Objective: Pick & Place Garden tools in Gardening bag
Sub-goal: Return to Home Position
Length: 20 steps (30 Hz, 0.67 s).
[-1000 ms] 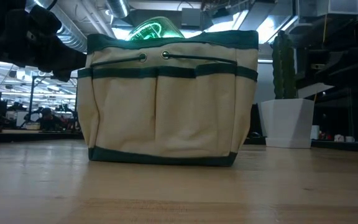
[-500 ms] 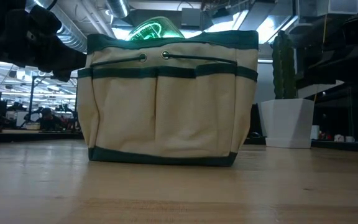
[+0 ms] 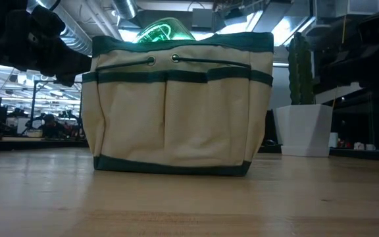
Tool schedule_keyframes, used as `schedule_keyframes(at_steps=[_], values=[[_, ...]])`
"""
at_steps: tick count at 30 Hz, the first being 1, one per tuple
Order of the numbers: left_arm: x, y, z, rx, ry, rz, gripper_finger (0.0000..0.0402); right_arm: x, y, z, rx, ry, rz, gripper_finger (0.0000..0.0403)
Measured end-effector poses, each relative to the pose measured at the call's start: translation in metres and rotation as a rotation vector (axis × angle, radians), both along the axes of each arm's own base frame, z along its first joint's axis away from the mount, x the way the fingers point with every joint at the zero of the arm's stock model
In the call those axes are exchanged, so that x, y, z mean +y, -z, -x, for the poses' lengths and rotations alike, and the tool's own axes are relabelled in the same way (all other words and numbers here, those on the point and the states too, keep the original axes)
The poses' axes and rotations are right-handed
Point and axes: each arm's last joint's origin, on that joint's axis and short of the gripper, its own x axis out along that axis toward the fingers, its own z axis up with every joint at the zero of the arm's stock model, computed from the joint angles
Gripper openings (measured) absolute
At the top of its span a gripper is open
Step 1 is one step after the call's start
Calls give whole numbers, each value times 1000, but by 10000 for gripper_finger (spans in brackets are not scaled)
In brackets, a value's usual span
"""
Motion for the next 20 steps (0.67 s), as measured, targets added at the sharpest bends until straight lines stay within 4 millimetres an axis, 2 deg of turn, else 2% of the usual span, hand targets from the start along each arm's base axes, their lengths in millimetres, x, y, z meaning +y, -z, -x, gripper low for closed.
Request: schedule_keyframes(at_steps=[20], values=[[0,0,0,0,0,0,6,0,1,0,5,0,1,100]])
